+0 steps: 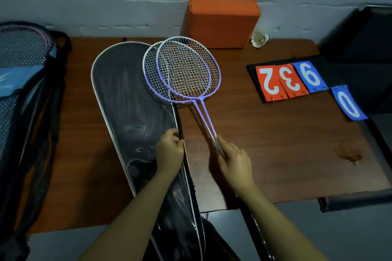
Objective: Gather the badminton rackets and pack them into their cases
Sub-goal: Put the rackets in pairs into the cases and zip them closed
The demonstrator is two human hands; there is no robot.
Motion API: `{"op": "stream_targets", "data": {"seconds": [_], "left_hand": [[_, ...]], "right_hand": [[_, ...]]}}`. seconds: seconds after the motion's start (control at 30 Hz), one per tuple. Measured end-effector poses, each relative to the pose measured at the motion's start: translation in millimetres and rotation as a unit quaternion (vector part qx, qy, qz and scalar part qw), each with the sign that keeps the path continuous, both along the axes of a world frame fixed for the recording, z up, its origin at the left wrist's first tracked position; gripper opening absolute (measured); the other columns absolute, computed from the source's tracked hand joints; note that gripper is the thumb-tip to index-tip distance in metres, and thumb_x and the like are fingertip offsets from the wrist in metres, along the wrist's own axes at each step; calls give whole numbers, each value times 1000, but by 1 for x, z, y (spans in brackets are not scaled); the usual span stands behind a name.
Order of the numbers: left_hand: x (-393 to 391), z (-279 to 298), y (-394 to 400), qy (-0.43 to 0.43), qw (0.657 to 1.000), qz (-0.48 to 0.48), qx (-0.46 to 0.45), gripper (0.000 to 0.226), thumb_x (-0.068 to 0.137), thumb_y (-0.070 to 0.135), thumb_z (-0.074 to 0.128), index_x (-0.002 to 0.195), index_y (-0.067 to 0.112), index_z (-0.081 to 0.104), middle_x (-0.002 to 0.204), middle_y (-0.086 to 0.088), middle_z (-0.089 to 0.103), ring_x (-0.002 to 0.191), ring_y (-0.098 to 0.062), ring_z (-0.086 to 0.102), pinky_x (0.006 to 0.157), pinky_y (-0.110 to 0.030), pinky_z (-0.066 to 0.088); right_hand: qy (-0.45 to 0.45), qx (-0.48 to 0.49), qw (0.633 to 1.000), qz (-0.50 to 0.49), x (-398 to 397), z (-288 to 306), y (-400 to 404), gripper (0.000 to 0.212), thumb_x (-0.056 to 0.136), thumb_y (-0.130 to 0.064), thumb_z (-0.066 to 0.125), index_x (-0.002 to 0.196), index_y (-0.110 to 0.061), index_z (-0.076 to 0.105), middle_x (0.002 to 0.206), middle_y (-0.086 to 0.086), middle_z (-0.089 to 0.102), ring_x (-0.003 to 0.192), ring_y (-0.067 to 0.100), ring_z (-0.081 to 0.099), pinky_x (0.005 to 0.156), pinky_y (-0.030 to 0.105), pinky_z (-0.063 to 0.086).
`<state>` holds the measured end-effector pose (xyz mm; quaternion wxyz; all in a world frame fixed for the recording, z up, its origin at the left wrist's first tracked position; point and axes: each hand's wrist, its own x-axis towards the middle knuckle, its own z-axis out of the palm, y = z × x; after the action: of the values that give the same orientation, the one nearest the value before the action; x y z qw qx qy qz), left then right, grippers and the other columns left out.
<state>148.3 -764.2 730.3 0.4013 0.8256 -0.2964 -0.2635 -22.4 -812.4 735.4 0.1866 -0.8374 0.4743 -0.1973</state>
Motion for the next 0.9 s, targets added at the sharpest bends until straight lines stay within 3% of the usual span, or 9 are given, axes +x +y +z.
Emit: {"op": "stream_targets", "data": {"seconds": [0.1,0.17,0.27,0.4,0.53,0.7,0.8,0.9], "left_hand": [[6,13,2,57,997,26,-34,27,78,0,65,104,6,62,66,5,61,65,-13,58,67,-25,48],[9,20,4,33,999,14,-40,28,80,-1,61,107,7,61,66,7,57,63,-8,55,62,-17,42],[11,28,9,-49,997,-14,-53,27,83,-3,51,106,9,59,68,2,52,64,-14,50,63,-22,38],[15,35,13,-5,992,60,-107,24,86,-1,48,98,15,61,64,4,52,52,-5,44,50,-13,36],[12,30,11,38,987,64,-144,23,86,-4,51,105,5,62,70,1,53,64,-8,49,57,-8,41],[6,23,-3,58,986,72,-136,27,87,-6,49,112,-2,60,73,3,53,64,-3,50,61,-5,41],[-1,25,-11,49,987,82,-133,31,88,-7,44,114,-2,59,85,-6,58,70,-5,51,63,-3,41],[-11,27,-20,15,986,102,-132,31,89,-1,44,116,3,59,102,-10,59,79,-11,54,75,-13,44]], "right_hand": [[-21,14,1000,2,1,0,0,47,77,-16,57,123,-13,59,89,12,69,71,37,63,63,37,49],[-25,12,1000,6,4,3,0,46,77,-17,56,124,-13,59,90,13,69,73,37,63,65,38,50],[-30,9,999,14,8,9,-2,48,76,-14,56,124,-12,59,88,12,66,72,37,62,62,35,48],[-29,-3,999,29,3,15,-7,48,75,-12,57,123,-11,59,80,10,62,67,37,60,58,32,44],[-18,-35,999,16,-12,19,-8,48,76,-13,49,123,-8,59,76,10,60,59,36,57,53,32,45],[-9,-52,998,-17,-44,23,-8,55,74,-19,36,123,-5,58,74,11,56,53,35,53,49,29,43],[28,-73,997,-29,-66,21,-13,54,74,-16,34,121,-4,60,73,11,57,51,35,50,48,29,39],[57,-76,995,-27,-85,16,-20,52,75,-16,35,119,-8,62,70,7,59,50,32,47,52,27,31]]}}
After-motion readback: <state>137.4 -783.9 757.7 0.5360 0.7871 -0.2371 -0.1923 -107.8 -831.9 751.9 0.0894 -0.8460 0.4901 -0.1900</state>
